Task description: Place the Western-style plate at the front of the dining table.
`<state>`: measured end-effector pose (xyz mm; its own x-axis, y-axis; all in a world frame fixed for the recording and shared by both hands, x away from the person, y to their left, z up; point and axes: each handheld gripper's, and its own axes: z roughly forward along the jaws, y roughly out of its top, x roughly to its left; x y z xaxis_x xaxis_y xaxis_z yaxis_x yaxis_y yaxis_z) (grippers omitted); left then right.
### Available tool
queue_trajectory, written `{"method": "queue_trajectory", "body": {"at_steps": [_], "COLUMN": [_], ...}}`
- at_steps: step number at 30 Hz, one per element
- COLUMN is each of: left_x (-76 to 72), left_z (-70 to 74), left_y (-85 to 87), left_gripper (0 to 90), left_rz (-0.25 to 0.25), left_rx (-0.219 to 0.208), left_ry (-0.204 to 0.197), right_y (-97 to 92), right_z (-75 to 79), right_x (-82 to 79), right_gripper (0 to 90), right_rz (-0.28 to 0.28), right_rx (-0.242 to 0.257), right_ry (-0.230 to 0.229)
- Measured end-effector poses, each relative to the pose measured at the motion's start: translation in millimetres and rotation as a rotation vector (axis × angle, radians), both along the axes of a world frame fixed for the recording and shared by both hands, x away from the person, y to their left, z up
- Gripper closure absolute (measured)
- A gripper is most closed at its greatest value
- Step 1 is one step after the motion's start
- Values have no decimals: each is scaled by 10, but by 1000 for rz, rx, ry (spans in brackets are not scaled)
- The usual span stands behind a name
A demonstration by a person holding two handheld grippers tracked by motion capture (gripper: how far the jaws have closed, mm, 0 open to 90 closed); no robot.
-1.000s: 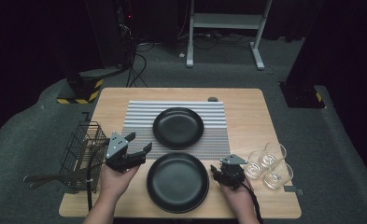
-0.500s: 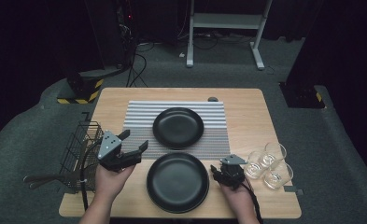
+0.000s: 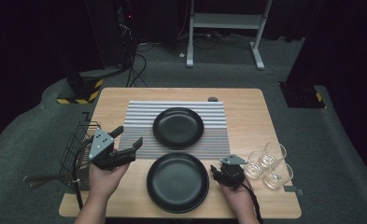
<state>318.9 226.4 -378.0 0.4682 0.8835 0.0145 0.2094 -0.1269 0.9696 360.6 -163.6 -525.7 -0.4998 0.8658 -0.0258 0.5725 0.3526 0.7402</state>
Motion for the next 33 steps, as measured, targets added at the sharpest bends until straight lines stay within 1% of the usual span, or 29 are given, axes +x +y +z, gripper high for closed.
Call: {"method": "queue_trajectory", "body": {"at_steps": [2, 7, 9, 15, 17, 27, 33], "left_x": [0, 3, -4, -37, -46, -66, -86], "left_z": [4, 25, 41, 92, 104, 134, 144], "left_y": [14, 23, 22, 56, 65, 110, 173], "left_gripper": [215, 215, 215, 228, 230, 239, 252], "left_rz": [4, 4, 7, 11, 14, 19, 29], "left_rx": [-7, -5, 6, -6, -1, -8, -16], "left_ry": [-3, -4, -12, -22, -24, -29, -32], "right_y": [0, 0, 0, 0, 0, 1, 1], "right_z": [0, 0, 0, 0, 0, 0, 0], "right_x": [0, 0, 0, 0, 0, 0, 0], "right_gripper": [474, 474, 474, 474, 474, 474, 474], "right_rz": [0, 0, 0, 0, 1, 0, 0], "right_rx": [0, 0, 0, -1, 0, 1, 0], "right_ry": [0, 0, 0, 0, 0, -1, 0]}}
